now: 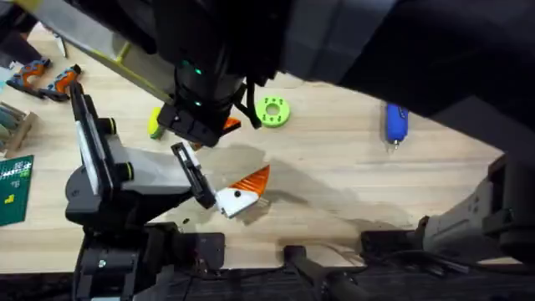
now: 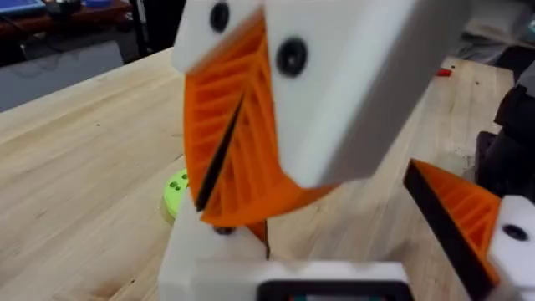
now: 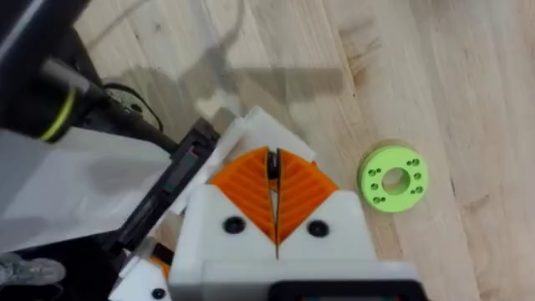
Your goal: Pick up the gripper from the table and insert it into the empty holder that is missing its gripper. Then pick up a screw, insert it into the mounting hole, and use the screwdriver to tighten it. Finally, clean up the table by picking up the vegetable and placing it into the bucket.
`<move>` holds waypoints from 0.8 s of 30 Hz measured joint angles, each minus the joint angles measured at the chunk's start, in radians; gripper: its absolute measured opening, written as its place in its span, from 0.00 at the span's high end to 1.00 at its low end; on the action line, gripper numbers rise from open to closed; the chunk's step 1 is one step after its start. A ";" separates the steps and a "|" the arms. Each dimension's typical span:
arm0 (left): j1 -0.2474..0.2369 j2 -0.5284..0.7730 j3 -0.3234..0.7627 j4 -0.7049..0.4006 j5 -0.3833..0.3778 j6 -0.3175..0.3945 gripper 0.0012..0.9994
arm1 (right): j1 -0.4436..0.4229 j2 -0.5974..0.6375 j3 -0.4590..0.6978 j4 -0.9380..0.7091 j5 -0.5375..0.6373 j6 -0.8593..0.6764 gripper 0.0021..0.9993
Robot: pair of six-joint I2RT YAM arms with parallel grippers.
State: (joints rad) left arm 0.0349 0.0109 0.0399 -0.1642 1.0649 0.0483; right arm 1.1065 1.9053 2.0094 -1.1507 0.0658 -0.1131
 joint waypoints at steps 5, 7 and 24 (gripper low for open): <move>0.000 0.000 0.000 0.000 0.000 0.000 0.01 | 0.002 0.000 0.000 0.000 0.000 0.000 0.99; 0.000 0.000 0.000 0.000 0.000 0.000 0.01 | 0.002 0.000 0.000 0.000 0.000 0.000 0.96; 0.000 0.000 0.000 0.000 -0.004 -0.001 0.01 | 0.001 0.000 0.000 -0.001 0.016 -0.006 0.39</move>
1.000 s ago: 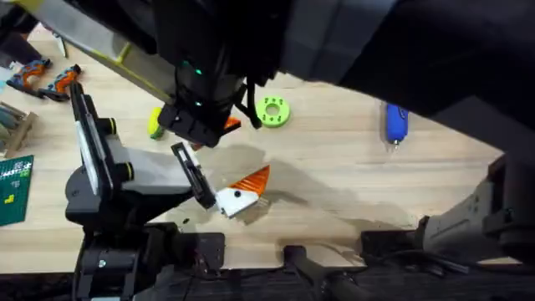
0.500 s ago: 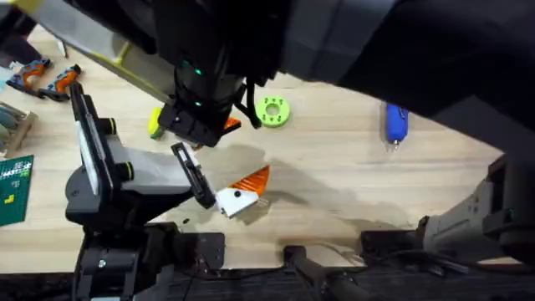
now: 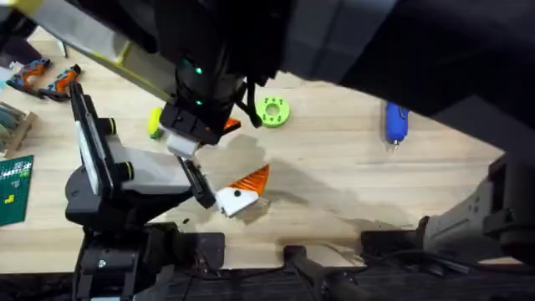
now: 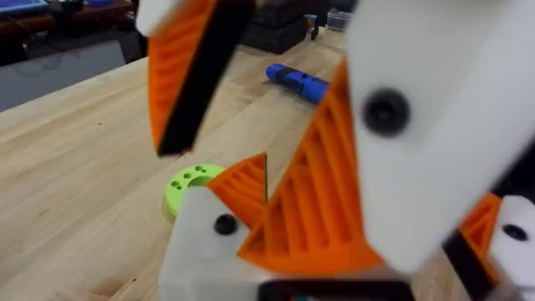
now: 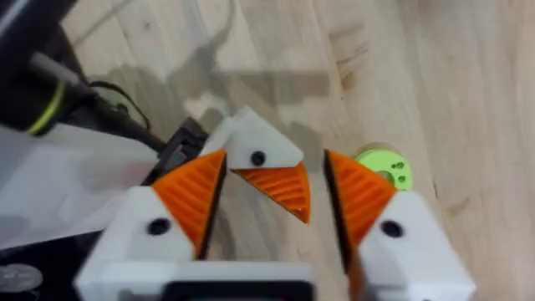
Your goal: Pick up the gripper from the table and insert it into the empty holder that is missing its gripper. Then pick up a screw, insert it into the mounting hole, and use the screwdriver to tighten it. Finally, clean up the table by picking up the vegetable and placing it into the bucket.
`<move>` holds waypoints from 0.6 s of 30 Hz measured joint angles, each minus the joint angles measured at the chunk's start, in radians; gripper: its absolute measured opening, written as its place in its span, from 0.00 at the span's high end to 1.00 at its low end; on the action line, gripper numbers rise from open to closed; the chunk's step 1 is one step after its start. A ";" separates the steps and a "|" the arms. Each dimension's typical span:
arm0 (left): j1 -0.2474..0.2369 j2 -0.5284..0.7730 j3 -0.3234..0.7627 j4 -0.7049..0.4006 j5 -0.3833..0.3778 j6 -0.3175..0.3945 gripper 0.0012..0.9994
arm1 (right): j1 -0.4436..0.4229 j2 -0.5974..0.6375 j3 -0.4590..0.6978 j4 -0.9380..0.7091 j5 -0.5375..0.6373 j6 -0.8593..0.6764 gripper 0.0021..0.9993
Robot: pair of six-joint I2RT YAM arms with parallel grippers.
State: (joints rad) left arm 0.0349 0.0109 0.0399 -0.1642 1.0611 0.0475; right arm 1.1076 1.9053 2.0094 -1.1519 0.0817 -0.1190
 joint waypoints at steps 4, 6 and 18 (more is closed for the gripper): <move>0.000 0.000 0.000 0.000 -0.003 -0.004 0.01 | -0.010 0.000 0.003 0.001 0.031 -0.006 0.04; 0.000 0.000 0.000 0.000 -0.004 -0.004 0.01 | -0.015 -0.001 0.005 0.001 0.032 -0.004 0.01; 0.000 0.000 0.000 0.000 -0.004 -0.001 0.01 | -0.018 -0.068 0.005 0.001 0.007 0.015 0.01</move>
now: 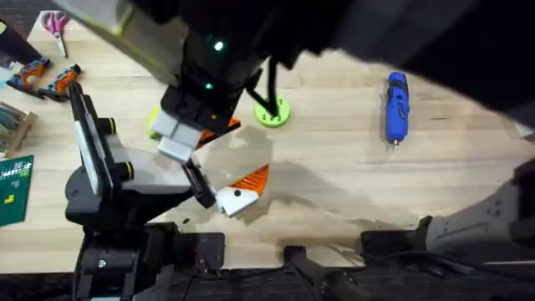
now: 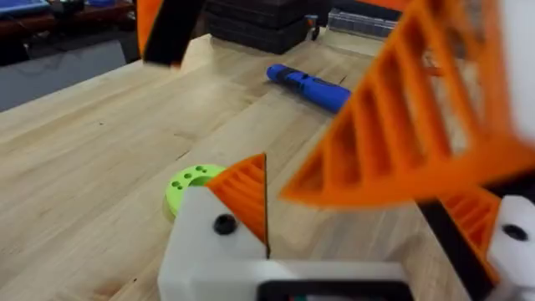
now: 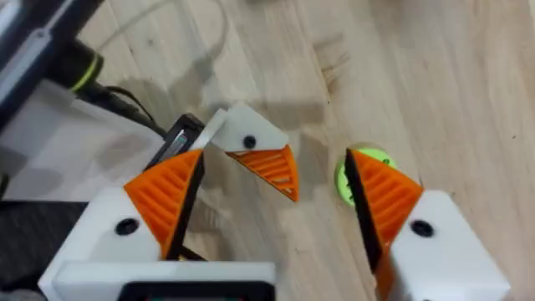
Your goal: Pick up the gripper from the table and insert it into the empty holder that is missing its gripper. Then pick up a screw, insert it into the mounting hole, and use the screwdriver to tighten it. Finally, clean up the table by picking up the vegetable and placing it into the bucket.
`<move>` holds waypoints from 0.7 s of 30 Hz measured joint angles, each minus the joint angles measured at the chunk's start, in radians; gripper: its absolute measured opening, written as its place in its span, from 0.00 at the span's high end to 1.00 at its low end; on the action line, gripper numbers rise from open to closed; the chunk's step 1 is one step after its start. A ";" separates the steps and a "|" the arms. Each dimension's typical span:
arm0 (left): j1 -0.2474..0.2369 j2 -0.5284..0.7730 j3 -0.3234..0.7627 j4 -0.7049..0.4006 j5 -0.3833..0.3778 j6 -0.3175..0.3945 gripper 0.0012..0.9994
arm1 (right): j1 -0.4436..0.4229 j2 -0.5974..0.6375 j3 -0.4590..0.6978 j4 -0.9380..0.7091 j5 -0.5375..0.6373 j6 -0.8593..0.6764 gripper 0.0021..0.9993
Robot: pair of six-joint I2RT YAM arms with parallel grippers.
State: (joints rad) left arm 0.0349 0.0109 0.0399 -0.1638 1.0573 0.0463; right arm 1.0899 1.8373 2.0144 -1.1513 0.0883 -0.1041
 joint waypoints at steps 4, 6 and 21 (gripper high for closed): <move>0.000 0.000 0.000 0.000 0.000 0.002 0.01 | -0.007 -0.036 0.000 0.000 0.000 0.007 0.01; 0.000 0.000 0.000 0.000 0.000 0.002 0.24 | -0.009 -0.040 0.000 -0.002 0.000 0.010 0.01; 0.000 0.000 0.000 0.000 0.000 0.006 1.00 | -0.246 -0.227 0.000 -0.167 -0.007 0.140 0.01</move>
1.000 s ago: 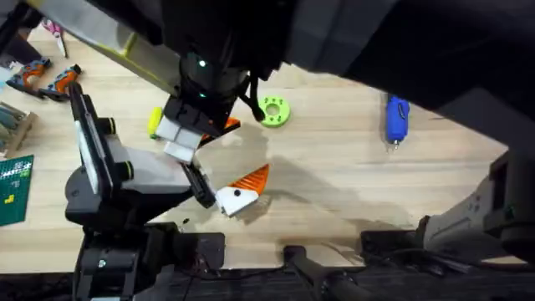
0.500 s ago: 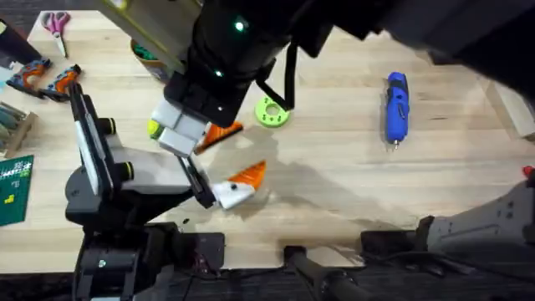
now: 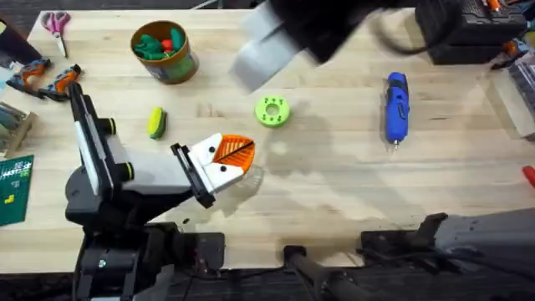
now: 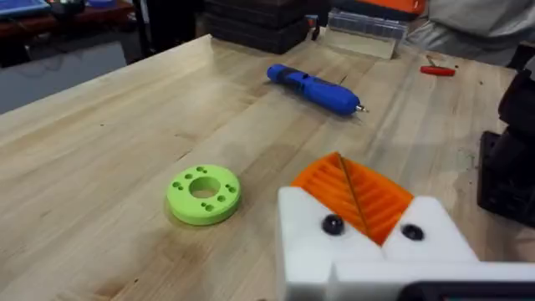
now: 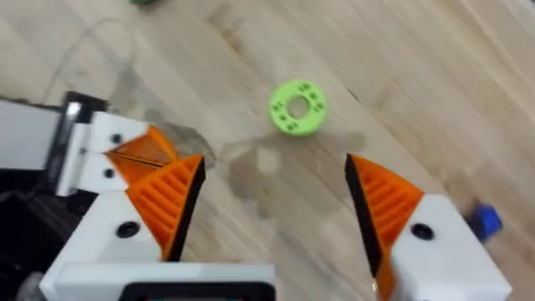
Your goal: Pick up the gripper from the table and insert it into the empty holder that is missing its gripper. Then pick up a screw, insert it into the mounting hole, and use the screwdriver to tighten it. Finally, clean up the table by picking up the vegetable and placing it into the bucket.
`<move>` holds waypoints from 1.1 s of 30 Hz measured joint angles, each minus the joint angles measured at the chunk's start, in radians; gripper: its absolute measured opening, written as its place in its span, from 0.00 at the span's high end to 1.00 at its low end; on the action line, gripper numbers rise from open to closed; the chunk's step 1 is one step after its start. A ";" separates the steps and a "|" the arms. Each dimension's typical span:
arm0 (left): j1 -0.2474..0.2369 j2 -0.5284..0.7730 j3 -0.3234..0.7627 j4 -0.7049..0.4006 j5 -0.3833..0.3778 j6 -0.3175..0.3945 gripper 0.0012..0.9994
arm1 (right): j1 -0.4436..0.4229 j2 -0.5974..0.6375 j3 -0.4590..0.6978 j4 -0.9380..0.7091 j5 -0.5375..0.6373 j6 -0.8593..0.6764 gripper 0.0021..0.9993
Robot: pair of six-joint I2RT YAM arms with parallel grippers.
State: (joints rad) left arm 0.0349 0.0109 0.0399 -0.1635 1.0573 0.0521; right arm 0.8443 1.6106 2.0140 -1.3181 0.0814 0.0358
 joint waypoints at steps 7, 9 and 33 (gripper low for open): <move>0.000 0.000 0.000 0.000 0.000 0.000 1.00 | -0.210 -0.049 0.000 -0.137 0.000 0.076 0.01; 0.000 0.000 0.000 0.000 0.000 0.000 1.00 | -0.258 -0.049 -0.001 -0.166 0.004 0.100 0.01; 0.000 0.000 0.000 0.000 0.000 0.000 0.01 | -0.706 -0.232 -0.620 0.073 0.018 0.295 0.01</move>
State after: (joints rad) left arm 0.0349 0.0109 0.0399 -0.1635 1.0576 0.0525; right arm 0.1378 1.3785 1.3938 -1.2449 0.0998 0.3311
